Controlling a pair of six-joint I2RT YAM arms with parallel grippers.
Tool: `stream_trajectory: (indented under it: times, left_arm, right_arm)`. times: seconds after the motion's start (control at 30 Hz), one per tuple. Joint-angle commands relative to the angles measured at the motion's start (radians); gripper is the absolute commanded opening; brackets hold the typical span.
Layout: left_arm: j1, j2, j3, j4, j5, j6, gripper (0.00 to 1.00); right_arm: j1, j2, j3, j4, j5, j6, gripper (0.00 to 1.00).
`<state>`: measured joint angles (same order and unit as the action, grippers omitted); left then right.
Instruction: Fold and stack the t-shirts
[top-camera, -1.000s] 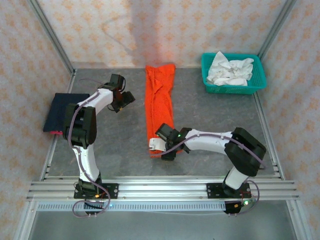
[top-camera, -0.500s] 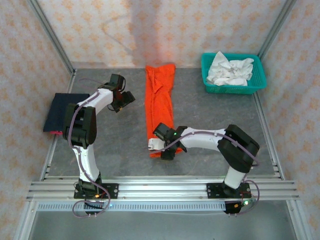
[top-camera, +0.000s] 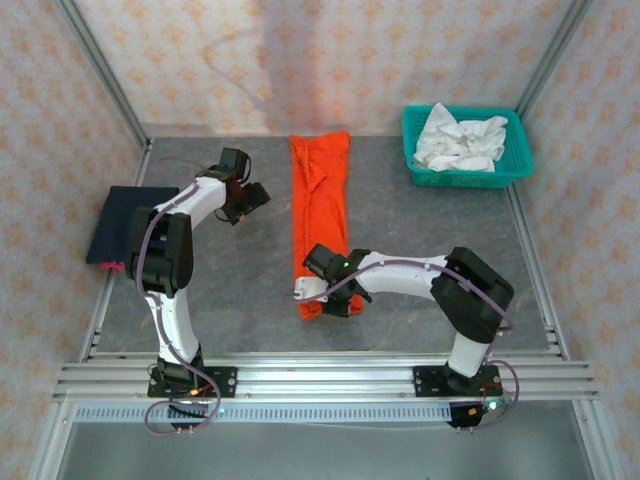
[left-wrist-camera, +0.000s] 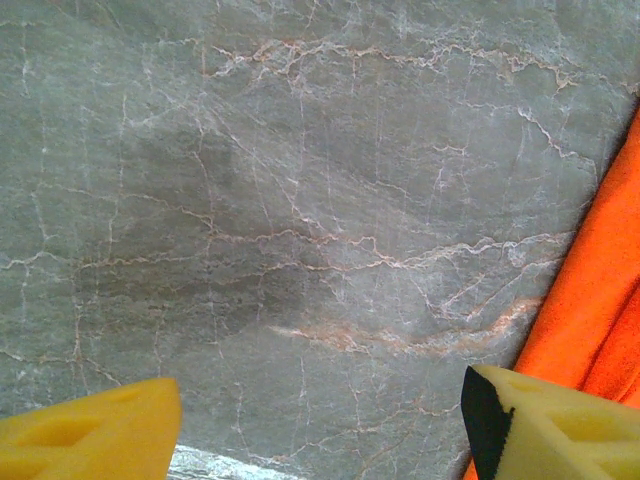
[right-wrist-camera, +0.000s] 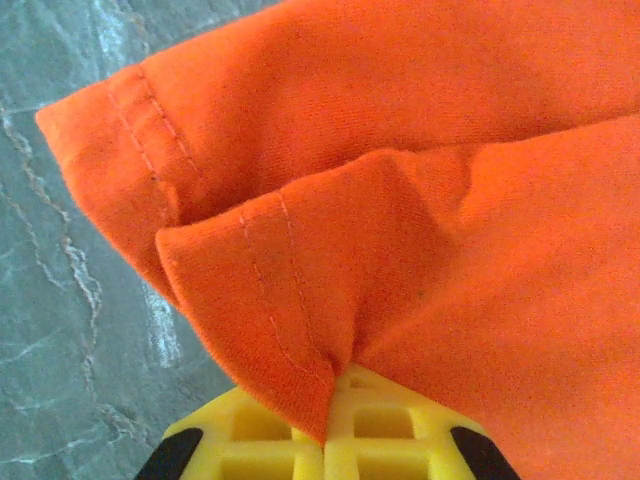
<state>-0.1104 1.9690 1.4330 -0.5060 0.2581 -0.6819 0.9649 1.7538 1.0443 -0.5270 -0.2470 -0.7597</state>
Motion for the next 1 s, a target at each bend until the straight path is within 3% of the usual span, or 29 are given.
stream_trajectory:
  times: [0.0, 0.27, 0.43, 0.57, 0.77, 0.97]
  left_arm:
    - [0.009, 0.003, 0.001, 0.008, 0.000, 0.008, 0.75]
    - [0.006, -0.003, -0.013, 0.060, 0.051, -0.032, 0.76]
    - [-0.024, -0.008, -0.040, 0.185, 0.076, -0.080, 0.92]
    - [-0.075, 0.048, 0.021, 0.211, 0.104, -0.096, 0.94]
    - [-0.133, 0.165, 0.137, 0.230, 0.114, -0.093, 0.86]
    - [-0.140, 0.300, 0.322, 0.147, 0.117, -0.073, 0.77]
  right_arm:
    - [-0.017, 0.020, -0.012, 0.007, 0.062, 0.008, 0.00]
    - [-0.016, -0.131, -0.065, 0.033, 0.029, 0.080, 0.00]
    - [0.003, -0.202, -0.096, -0.009, -0.050, 0.154, 0.00]
    - [0.024, -0.258, -0.114, -0.057, -0.103, 0.212, 0.00]
    - [0.027, -0.335, -0.114, -0.118, -0.127, 0.226, 0.00]
    - [0.027, -0.382, -0.076, -0.181, -0.166, 0.215, 0.00]
